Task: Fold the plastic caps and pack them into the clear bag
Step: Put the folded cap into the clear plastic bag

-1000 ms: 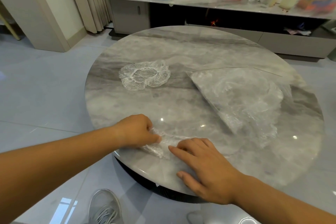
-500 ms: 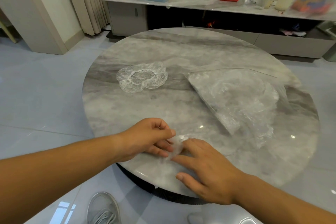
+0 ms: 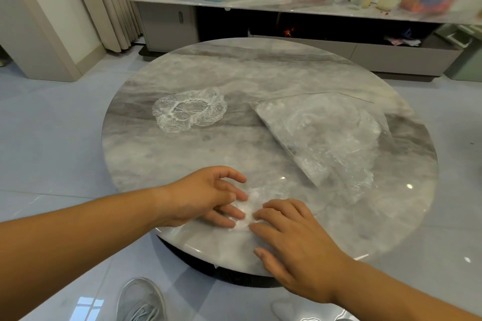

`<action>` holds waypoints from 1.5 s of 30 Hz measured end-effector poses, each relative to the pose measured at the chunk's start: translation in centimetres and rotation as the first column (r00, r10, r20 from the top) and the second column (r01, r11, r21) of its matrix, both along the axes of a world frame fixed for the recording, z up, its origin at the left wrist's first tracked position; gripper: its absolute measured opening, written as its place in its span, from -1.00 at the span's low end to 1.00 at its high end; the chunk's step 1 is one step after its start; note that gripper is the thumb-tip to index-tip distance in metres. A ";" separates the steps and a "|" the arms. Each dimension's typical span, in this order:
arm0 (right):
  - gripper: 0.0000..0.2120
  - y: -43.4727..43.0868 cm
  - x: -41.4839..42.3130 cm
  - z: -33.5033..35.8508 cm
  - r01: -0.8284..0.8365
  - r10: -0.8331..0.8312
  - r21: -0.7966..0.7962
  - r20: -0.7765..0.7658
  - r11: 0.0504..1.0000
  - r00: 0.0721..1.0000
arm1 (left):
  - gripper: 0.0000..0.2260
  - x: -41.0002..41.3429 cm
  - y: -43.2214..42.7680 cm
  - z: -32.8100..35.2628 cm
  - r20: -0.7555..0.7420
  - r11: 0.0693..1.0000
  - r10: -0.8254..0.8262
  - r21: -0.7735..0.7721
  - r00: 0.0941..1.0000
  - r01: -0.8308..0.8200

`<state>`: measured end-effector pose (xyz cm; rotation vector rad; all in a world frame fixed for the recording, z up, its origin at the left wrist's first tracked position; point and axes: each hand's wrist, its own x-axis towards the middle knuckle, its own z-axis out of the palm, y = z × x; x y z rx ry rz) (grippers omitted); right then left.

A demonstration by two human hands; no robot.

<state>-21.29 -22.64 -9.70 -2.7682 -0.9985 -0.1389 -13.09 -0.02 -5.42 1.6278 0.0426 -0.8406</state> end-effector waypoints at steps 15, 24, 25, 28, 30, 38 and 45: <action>-0.56 -1.5 -0.3 -0.3 0.089 -0.031 0.269 -0.211 0.959 0.977 | -0.70 2.5 -2.5 -0.8 0.270 0.828 -0.296 0.550 0.916 0.105; -0.73 0.7 2.6 3.0 0.744 0.065 0.564 -0.810 0.358 0.582 | -0.70 1.2 -0.8 -0.9 -0.145 0.983 0.097 -0.138 0.985 -0.117; -0.66 0.9 2.8 3.1 0.763 0.134 0.567 -0.820 0.311 0.556 | -0.70 1.0 -0.8 -0.8 -0.158 0.981 0.075 -0.168 0.985 -0.101; -0.55 1.5 3.3 3.3 0.794 0.249 0.573 -0.814 0.202 0.524 | -0.68 0.4 -0.5 -0.7 -0.186 0.980 -0.013 -0.200 0.983 -0.025; -0.57 1.5 3.3 3.2 0.774 0.230 0.600 -0.798 0.204 0.558 | -0.68 0.0 -0.6 -0.6 -0.228 0.975 -0.070 -0.220 0.971 0.019; -0.56 0.6 2.0 1.7 0.224 0.011 0.626 -0.349 0.747 0.937 | -0.77 0.0 -0.4 0.4 -0.454 0.974 -0.104 -0.227 0.885 -0.002; -0.43 -0.1 1.3 1.5 -0.144 0.182 0.385 -0.066 0.912 0.981 | -0.45 1.1 0.3 0.5 -0.586 0.905 -0.052 -0.370 0.809 -0.209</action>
